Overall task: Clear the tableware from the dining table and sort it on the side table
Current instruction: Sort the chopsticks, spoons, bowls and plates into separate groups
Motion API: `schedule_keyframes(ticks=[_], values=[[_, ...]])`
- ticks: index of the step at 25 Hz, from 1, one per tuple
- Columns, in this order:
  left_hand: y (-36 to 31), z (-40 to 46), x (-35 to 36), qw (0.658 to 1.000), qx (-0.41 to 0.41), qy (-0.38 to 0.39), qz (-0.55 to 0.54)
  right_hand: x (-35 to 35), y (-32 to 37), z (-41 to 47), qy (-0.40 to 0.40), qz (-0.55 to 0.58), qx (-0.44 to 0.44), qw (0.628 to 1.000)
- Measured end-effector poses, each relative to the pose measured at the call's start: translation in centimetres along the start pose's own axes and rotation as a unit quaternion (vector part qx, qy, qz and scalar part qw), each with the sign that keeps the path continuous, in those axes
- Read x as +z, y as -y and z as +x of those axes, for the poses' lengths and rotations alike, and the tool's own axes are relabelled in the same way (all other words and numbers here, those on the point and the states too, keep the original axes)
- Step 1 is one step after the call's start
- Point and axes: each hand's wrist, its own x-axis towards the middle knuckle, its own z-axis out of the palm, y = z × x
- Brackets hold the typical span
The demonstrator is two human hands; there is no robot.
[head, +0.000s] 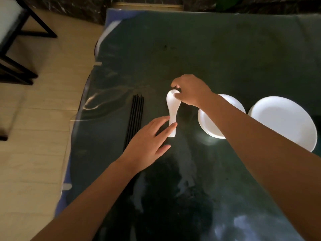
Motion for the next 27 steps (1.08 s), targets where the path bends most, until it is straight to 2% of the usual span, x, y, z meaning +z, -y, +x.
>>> schedule_keyframes(ticks=[2,3,6,9,17,27], values=[[0.8,-3.8,-1.3,1.000,-0.008,0.009,0.025,0.2,1.5,-1.8,-0.071,-0.021,-0.033,0.997],[1.4,-6.0,-1.8,0.999,-0.003,0.023,0.038,0.6,2.5,-2.8,-0.081,-0.037,-0.084,0.992],[2.6,-11.4,-3.2,0.993,0.021,0.099,0.063,2.8,6.3,-4.6,0.013,-0.125,-0.270,0.955],[2.5,-12.8,-3.8,0.986,0.017,0.153,0.066,4.5,8.7,-4.1,0.079,-0.176,-0.331,0.924],[3.0,-12.2,-2.1,0.989,0.052,0.130,0.044,4.9,9.6,-1.5,0.081,-0.229,-0.382,0.892],[5.8,-5.9,-2.0,0.995,0.017,0.098,0.026,3.7,6.7,2.1,0.031,-0.172,-0.280,0.944]])
